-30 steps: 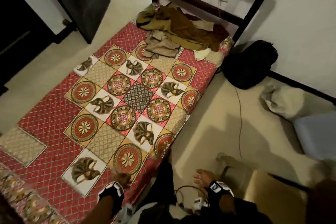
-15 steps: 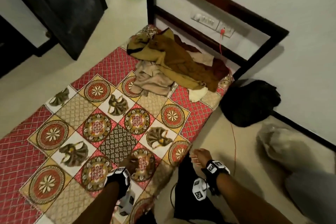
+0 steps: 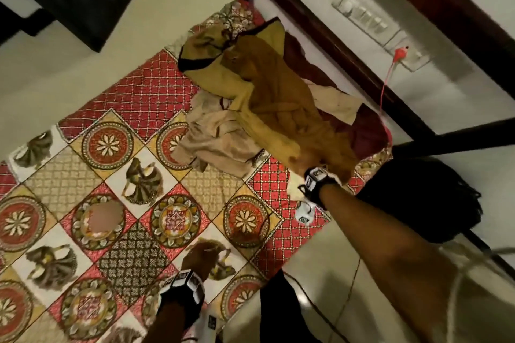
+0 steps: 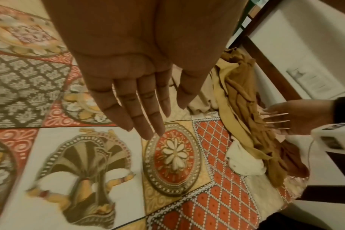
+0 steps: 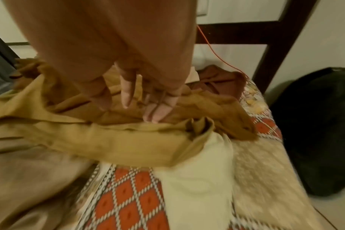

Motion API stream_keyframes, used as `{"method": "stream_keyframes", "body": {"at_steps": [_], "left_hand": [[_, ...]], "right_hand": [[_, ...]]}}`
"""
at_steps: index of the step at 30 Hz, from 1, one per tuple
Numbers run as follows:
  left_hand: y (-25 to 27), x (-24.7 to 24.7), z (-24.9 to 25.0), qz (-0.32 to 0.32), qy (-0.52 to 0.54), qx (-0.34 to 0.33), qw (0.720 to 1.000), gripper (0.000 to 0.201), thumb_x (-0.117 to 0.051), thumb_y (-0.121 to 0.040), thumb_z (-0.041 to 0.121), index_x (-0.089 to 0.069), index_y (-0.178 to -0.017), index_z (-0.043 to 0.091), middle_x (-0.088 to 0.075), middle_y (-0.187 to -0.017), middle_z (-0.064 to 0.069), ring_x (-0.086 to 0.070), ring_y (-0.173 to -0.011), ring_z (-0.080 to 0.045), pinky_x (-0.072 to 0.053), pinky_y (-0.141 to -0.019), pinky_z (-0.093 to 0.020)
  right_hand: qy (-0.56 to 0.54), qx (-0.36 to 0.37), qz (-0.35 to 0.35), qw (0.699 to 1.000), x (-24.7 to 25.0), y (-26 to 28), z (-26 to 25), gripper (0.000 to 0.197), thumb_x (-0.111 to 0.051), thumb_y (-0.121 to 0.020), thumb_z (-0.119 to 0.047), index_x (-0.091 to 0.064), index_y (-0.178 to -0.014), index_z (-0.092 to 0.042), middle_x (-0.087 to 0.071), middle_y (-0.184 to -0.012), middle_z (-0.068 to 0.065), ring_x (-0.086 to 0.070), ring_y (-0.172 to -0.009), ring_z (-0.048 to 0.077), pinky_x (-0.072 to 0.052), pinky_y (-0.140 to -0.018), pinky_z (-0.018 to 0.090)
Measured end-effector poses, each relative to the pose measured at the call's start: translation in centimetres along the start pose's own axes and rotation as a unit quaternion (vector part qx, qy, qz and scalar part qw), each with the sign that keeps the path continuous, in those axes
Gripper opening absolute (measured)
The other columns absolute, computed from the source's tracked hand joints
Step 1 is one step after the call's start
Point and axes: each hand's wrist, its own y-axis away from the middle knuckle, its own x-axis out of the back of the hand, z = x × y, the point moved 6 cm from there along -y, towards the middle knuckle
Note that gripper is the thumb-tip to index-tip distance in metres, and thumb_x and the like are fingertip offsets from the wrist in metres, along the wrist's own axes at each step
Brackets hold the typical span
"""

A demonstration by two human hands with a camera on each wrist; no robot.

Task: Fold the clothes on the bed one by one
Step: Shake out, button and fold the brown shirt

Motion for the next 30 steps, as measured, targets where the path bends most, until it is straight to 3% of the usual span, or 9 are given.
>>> {"method": "stream_keyframes", "body": {"at_steps": [4, 7, 9, 13, 18, 23, 25, 28, 30], "left_hand": [[-1.3, -2.6, 5.3, -0.011, 0.014, -0.02, 1.0, 0.01, -0.068, -0.091, 0.02, -0.066, -0.097, 0.028, -0.073, -0.086, 0.001, -0.069, -0.083, -0.025, -0.056, -0.077, -0.04], [-1.5, -3.8, 6.9, -0.011, -0.009, -0.032, 0.999, 0.016, -0.064, -0.094, 0.024, -0.061, -0.098, 0.04, -0.074, -0.086, 0.005, -0.071, -0.085, -0.022, -0.055, -0.076, -0.034], [-1.6, -4.1, 6.9, -0.01, -0.011, -0.039, 0.999, 0.016, -0.064, -0.094, 0.026, -0.063, -0.107, 0.036, -0.074, -0.092, 0.004, -0.07, -0.087, -0.02, -0.054, -0.079, -0.033], [1.0, -3.6, 8.7, -0.001, 0.021, -0.091, 0.996, 0.018, -0.065, -0.094, 0.017, -0.066, -0.107, 0.029, -0.075, -0.091, -0.005, -0.07, -0.077, -0.017, -0.055, -0.073, -0.032], [6.4, -0.3, 11.7, 0.049, 0.099, -0.16, 0.981, 0.024, -0.07, -0.091, 0.014, -0.068, -0.111, 0.027, -0.075, -0.09, 0.003, -0.071, -0.079, -0.027, -0.059, -0.065, -0.035], [15.3, 1.6, 11.4, -0.012, 0.097, -0.244, 0.965, 0.05, -0.073, -0.084, -0.005, -0.062, -0.12, 0.027, -0.071, -0.105, -0.004, -0.067, -0.093, -0.009, -0.056, -0.072, -0.021], [18.6, 2.9, 9.0, -0.002, 0.08, -0.271, 0.959, 0.065, -0.081, -0.081, 0.009, -0.049, -0.132, 0.033, -0.065, -0.118, -0.007, -0.065, -0.101, -0.008, -0.056, -0.077, -0.021], [24.4, 5.8, 6.1, 0.065, 0.028, -0.353, 0.933, 0.093, -0.08, -0.074, 0.057, -0.029, -0.148, 0.034, -0.059, -0.13, 0.01, -0.06, -0.114, -0.001, -0.054, -0.088, -0.02], [28.3, 7.3, 5.2, 0.107, 0.052, -0.401, 0.908, 0.108, -0.083, -0.069, 0.062, -0.022, -0.154, 0.033, -0.052, -0.141, 0.009, -0.053, -0.127, -0.005, -0.048, -0.099, -0.024]], "right_hand": [[0.028, 0.043, 0.059, 0.997, 6.4, -4.7, -3.1, 0.045, -0.057, -0.093, -0.032, -0.061, -0.126, -0.001, -0.062, -0.127, 0.027, -0.051, -0.128, 0.042, -0.036, -0.112, 0.041], [0.062, 0.037, 0.063, 0.995, 6.0, -8.2, -1.8, 0.04, -0.058, -0.097, -0.033, -0.057, -0.132, -0.013, -0.062, -0.128, 0.022, -0.059, -0.119, 0.041, -0.047, -0.101, 0.043], [0.064, 0.032, 0.049, 0.996, 5.2, -9.0, -1.2, 0.031, -0.058, -0.096, -0.03, -0.065, -0.121, -0.014, -0.066, -0.122, 0.019, -0.063, -0.114, 0.04, -0.053, -0.095, 0.044], [0.062, 0.063, 0.028, 0.996, 5.5, -6.6, -3.3, 0.036, -0.065, -0.094, -0.03, -0.065, -0.129, -0.02, -0.062, -0.136, 0.012, -0.051, -0.13, 0.035, -0.041, -0.11, 0.044], [-0.163, 0.22, 0.043, 0.961, 8.7, 5.9, -10.5, 0.022, -0.064, -0.082, -0.043, -0.064, -0.092, -0.023, -0.071, -0.092, 0.006, -0.066, -0.091, 0.028, -0.049, -0.082, 0.04], [-0.336, 0.362, -0.058, 0.868, 11.3, 24.7, -15.9, 0.019, -0.061, -0.09, -0.024, -0.063, -0.095, -0.006, -0.069, -0.084, 0.003, -0.062, -0.079, 0.016, -0.049, -0.073, 0.036], [-0.359, 0.403, -0.085, 0.837, 11.4, 31.6, -17.9, 0.006, -0.062, -0.092, -0.015, -0.063, -0.096, -0.012, -0.069, -0.086, 0.006, -0.062, -0.077, 0.021, -0.051, -0.069, 0.037], [-0.365, 0.456, -0.1, 0.806, 10.7, 40.8, -20.2, 0.016, -0.061, -0.09, -0.004, -0.06, -0.095, -0.019, -0.068, -0.087, -0.007, -0.063, -0.081, 0.007, -0.051, -0.071, 0.021], [-0.368, 0.473, -0.131, 0.79, 9.5, 46.0, -21.5, 0.017, -0.062, -0.091, 0.003, -0.056, -0.092, -0.013, -0.066, -0.084, -0.011, -0.062, -0.079, 0.005, -0.051, -0.071, 0.02]]}}
